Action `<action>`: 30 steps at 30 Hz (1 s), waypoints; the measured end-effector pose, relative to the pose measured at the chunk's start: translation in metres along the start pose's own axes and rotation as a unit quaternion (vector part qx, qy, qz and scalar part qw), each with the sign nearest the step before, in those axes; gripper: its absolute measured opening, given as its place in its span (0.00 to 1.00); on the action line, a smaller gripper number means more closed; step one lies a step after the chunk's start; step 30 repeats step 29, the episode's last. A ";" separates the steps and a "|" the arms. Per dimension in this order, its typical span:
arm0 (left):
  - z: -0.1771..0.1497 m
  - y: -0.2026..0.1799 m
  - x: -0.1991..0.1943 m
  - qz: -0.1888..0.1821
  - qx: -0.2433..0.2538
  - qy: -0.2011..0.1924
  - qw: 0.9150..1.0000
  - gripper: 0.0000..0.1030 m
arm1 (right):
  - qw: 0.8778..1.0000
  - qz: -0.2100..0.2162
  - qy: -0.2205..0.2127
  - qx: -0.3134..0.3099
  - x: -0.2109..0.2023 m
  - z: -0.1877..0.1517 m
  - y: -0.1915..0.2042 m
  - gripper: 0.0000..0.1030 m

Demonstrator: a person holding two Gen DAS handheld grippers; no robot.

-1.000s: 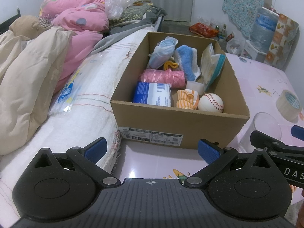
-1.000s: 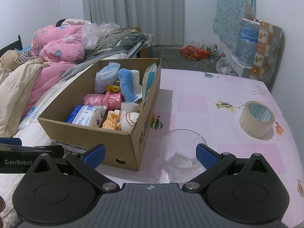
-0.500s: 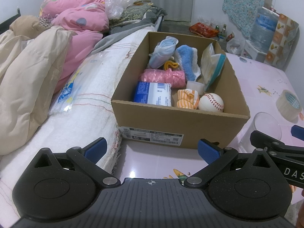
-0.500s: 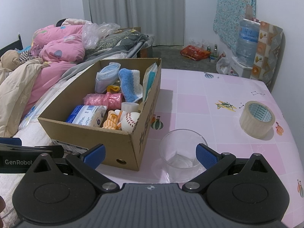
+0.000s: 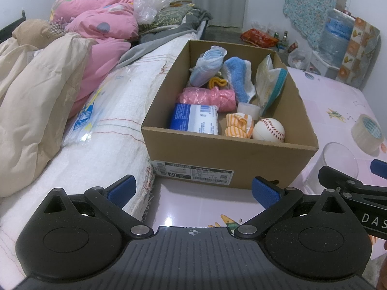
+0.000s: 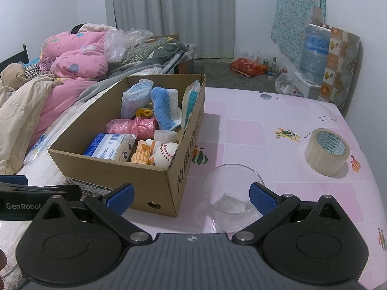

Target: Organize soft objects

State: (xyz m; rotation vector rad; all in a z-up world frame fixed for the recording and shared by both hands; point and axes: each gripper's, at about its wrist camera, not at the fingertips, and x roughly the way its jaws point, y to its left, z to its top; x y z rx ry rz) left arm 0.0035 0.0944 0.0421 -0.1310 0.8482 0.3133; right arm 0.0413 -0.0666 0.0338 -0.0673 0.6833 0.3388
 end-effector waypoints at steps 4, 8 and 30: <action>0.000 0.000 0.000 -0.001 0.000 0.000 1.000 0.99 | 1.000 0.000 0.000 0.000 0.000 0.000 0.000 0.45; 0.000 0.000 0.000 0.000 0.000 0.000 1.000 0.99 | 1.000 0.000 0.000 0.000 0.000 0.000 0.000 0.45; -0.003 0.000 -0.002 -0.001 -0.002 0.002 1.000 0.99 | 1.000 0.000 0.000 0.000 0.000 0.000 0.000 0.45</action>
